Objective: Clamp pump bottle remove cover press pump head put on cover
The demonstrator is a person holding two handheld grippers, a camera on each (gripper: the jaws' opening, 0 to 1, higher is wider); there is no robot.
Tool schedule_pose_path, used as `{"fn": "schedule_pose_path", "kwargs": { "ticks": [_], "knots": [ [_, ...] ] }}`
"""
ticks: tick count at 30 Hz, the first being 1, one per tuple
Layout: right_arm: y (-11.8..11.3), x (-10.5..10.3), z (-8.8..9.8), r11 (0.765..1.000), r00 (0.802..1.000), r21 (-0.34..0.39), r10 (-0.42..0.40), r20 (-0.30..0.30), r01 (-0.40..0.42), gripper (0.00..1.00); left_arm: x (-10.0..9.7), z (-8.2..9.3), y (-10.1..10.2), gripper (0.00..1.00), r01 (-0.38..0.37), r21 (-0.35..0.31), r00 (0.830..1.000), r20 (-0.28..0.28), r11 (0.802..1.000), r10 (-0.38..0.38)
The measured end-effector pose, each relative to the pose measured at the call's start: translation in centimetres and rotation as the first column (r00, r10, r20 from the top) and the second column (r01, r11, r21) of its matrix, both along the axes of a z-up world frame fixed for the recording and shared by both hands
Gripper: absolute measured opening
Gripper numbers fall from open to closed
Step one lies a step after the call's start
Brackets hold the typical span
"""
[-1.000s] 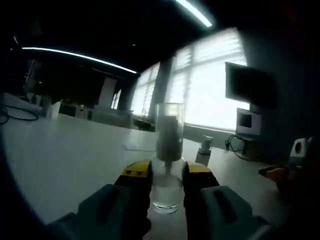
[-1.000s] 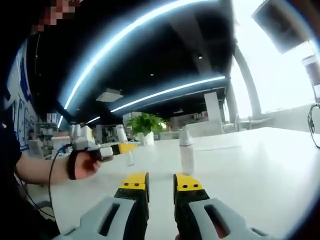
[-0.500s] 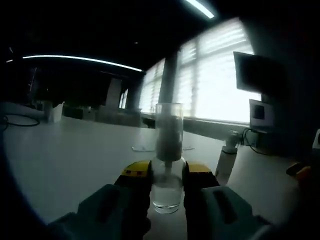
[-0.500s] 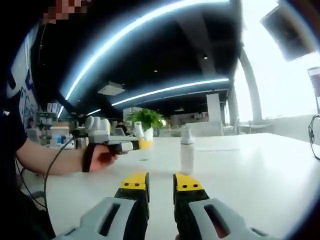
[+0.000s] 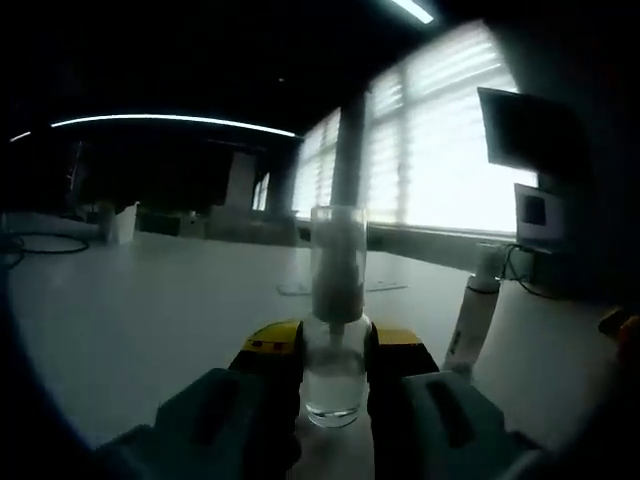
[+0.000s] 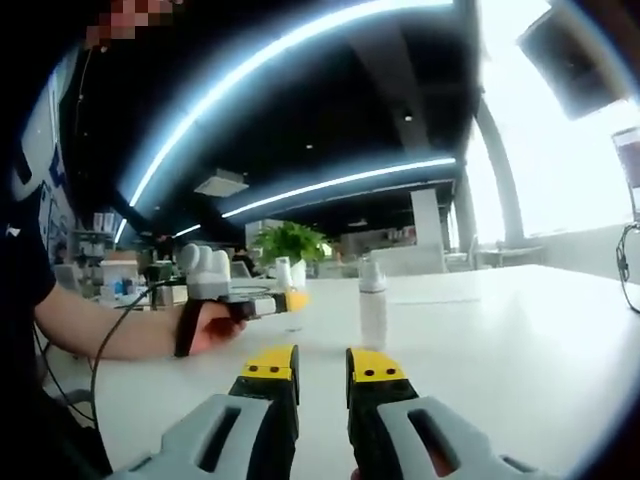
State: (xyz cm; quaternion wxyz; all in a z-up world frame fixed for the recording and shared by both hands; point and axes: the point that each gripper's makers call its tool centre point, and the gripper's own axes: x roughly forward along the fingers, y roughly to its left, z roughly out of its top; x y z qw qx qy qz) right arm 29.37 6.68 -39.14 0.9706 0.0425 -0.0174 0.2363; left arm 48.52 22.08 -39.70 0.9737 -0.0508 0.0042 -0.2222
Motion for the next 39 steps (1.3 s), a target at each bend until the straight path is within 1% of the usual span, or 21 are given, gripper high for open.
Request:
{"fn": "schedule_pose_path", "kwargs": {
  "ticks": [6, 14, 21, 24, 29, 32, 39],
  "knots": [
    [0.0, 0.0, -0.1, 1.0, 1.0, -0.005, 0.005, 0.002, -0.005, 0.14, 0.3, -0.3, -0.4, 0.16, -0.002, 0.02, 1.0, 0.004, 1.0, 0.001],
    [-0.3, 0.0, 0.1, 1.0, 1.0, 0.024, 0.007, 0.005, -0.007, 0.14, 0.4, -0.4, -0.1, 0.16, -0.008, 0.023, 1.0, -0.005, 1.0, 0.008],
    [-0.3, 0.0, 0.2, 1.0, 1.0, 0.02, 0.005, 0.008, -0.005, 0.14, 0.0, -0.7, -0.5, 0.16, -0.001, 0.066, 1.0, 0.0, 0.998, 0.001],
    [-0.3, -0.1, 0.2, 1.0, 1.0, 0.022, 0.005, 0.008, -0.005, 0.14, 0.2, -0.8, -0.3, 0.16, -0.002, 0.061, 1.0, -0.002, 0.998, 0.002],
    [-0.2, -0.1, 0.2, 1.0, 1.0, 0.023, 0.009, 0.008, -0.009, 0.14, -0.2, -0.9, -1.1, 0.16, 0.024, 0.079, 1.0, 0.001, 0.997, -0.024],
    [-0.3, -0.1, 0.2, 1.0, 1.0, 0.028, 0.008, 0.008, -0.008, 0.14, 0.0, -0.9, -0.9, 0.16, 0.025, 0.076, 1.0, 0.0, 0.997, -0.025],
    [-0.3, -0.1, 0.2, 1.0, 1.0, 0.03, 0.009, 0.009, -0.009, 0.14, -0.5, -1.1, -1.3, 0.16, 0.033, 0.091, 0.999, -0.002, 0.995, -0.033]
  ]
}}
